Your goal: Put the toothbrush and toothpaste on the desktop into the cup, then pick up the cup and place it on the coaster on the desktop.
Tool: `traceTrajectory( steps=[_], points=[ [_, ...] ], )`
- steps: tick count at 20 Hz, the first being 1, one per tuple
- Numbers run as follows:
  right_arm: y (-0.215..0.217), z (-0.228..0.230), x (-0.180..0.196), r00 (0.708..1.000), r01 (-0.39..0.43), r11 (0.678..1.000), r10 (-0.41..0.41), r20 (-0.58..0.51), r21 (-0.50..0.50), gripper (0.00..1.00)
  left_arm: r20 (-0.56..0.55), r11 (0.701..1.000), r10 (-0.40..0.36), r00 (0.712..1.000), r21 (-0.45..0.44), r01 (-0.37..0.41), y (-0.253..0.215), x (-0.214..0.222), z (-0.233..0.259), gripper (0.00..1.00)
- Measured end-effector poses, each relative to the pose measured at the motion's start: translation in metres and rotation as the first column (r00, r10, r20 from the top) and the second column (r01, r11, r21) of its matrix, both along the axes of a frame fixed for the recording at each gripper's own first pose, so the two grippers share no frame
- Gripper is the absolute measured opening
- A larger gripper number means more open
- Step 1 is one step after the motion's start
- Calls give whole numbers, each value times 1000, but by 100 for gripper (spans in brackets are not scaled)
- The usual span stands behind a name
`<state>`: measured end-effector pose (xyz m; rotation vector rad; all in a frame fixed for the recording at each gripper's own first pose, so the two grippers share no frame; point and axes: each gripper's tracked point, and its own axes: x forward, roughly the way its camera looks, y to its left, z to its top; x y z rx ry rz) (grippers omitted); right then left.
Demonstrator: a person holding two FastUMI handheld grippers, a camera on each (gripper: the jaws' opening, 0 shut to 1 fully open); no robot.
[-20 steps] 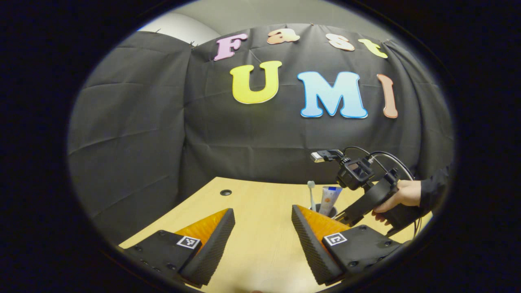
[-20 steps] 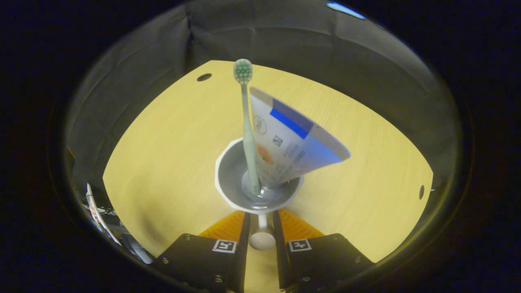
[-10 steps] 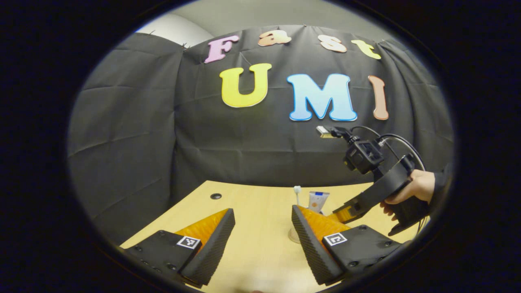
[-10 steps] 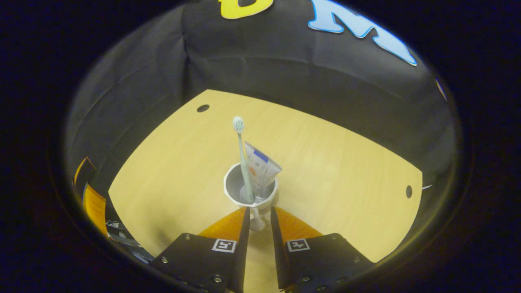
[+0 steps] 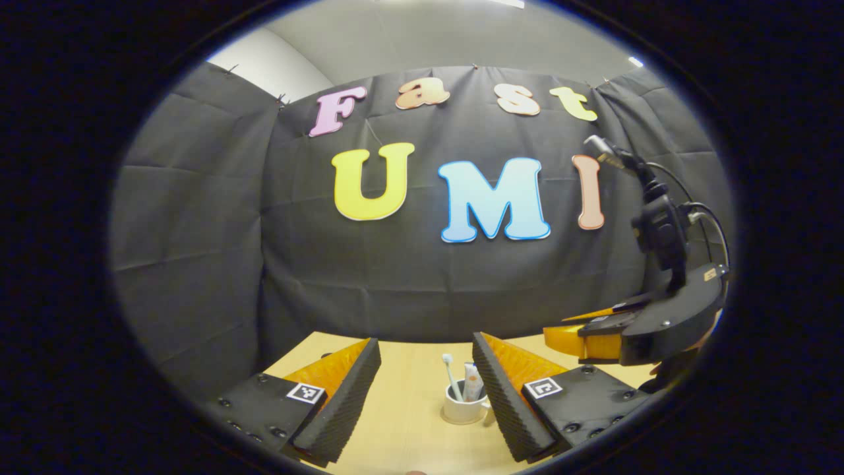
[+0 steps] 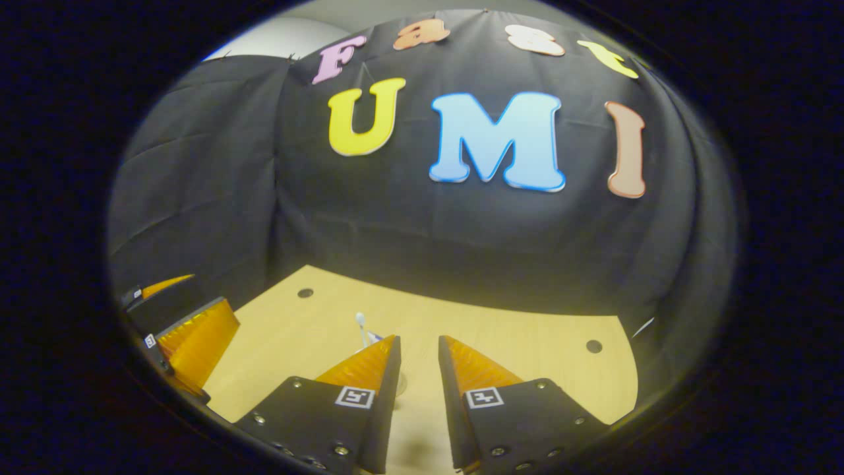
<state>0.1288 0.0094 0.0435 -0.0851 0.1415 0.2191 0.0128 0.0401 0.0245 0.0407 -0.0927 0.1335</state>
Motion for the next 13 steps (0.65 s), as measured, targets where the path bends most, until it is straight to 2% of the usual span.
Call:
traceTrajectory(
  steps=[1, 4, 5, 6, 8, 9, 10, 13],
  points=[
    [-5, 14, -11, 999, 17, 1000, -18, 44, 11, 36, 9, 1000, -7, 1000, 0, 7, -5, -2, 9, 95],
    [-11, 33, -35, 991, 41, 998, -46, 124, 45, 37, 42, 1000, -21, 999, 3, 21, -17, -10, 32, 94],
    [-11, 35, -41, 988, 40, 998, -48, 144, 53, 41, 53, 1000, -23, 998, 11, 23, -21, -13, 38, 94],
    [-13, 37, -47, 985, 47, 997, -56, 164, 58, 49, 62, 999, -29, 998, 20, 27, -24, -16, 44, 94],
    [-17, 44, -56, 979, 56, 996, -69, 193, 72, 47, 75, 998, -45, 996, 36, 43, -34, -21, 51, 96],
    [-19, 49, -61, 976, 57, 994, -74, 205, 88, 56, 83, 998, -54, 995, 40, 51, -40, -23, 54, 96],
    [-22, 53, -67, 974, 65, 993, -84, 210, 99, 58, 90, 997, -63, 994, 44, 59, -45, -25, 56, 96],
    [-19, 51, -74, 976, 57, 992, -80, 204, 116, 78, 79, 996, -86, 993, 41, 83, -59, -26, 55, 94]
  ],
)
